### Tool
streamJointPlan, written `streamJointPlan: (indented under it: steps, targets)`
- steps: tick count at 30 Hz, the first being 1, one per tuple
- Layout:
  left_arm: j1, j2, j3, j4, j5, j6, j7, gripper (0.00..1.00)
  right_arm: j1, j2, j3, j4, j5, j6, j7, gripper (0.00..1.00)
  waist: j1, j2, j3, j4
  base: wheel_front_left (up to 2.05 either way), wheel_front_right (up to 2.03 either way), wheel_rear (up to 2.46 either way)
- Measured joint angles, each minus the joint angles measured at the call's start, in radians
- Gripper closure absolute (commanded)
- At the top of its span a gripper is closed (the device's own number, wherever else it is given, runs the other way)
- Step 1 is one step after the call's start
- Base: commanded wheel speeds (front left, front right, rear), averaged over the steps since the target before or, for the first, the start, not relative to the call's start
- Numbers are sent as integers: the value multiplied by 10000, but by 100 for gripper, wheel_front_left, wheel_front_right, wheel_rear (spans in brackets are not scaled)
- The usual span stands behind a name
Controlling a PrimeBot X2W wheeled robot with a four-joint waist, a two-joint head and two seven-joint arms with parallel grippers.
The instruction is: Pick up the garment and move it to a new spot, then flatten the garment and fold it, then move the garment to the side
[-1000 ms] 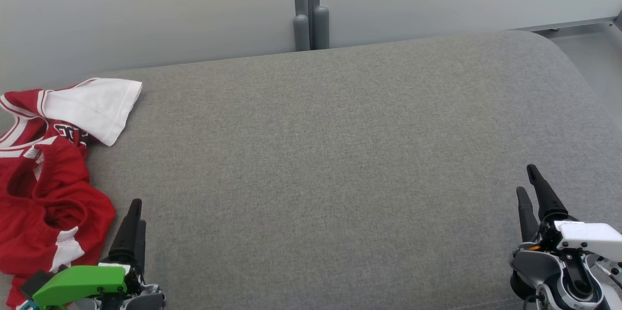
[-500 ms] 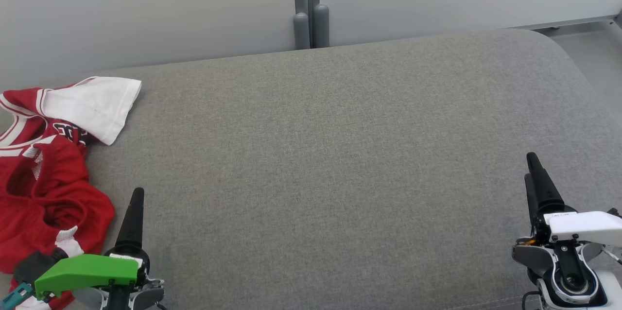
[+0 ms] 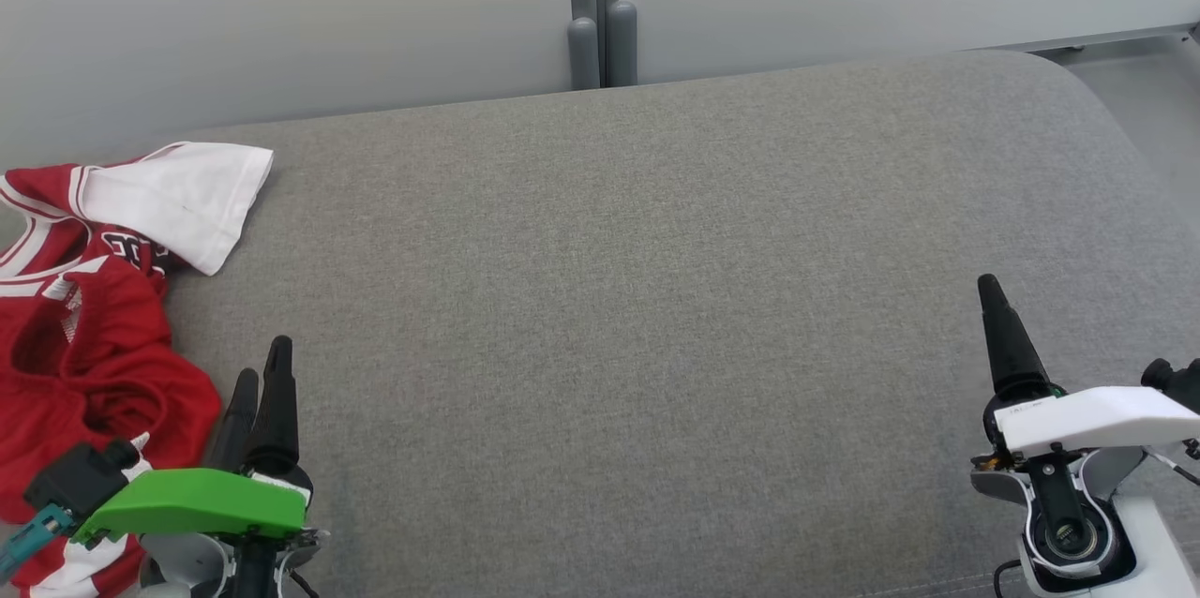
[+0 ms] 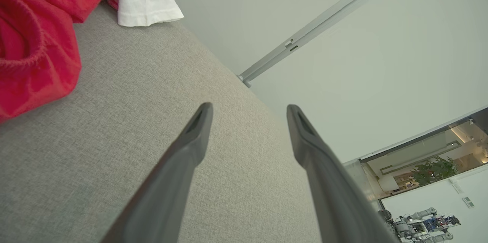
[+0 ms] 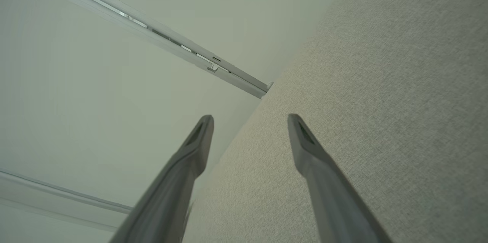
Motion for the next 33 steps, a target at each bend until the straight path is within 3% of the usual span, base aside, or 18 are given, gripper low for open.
streamJointPlan:
  steps: [33]
  targets:
    - [434, 42, -621, -399, 5384, 660, -1045, 0, 12, -10, 1411, -109, -5049, -293, -1051, 0, 0, 0, -80, -19, 0, 0, 0]
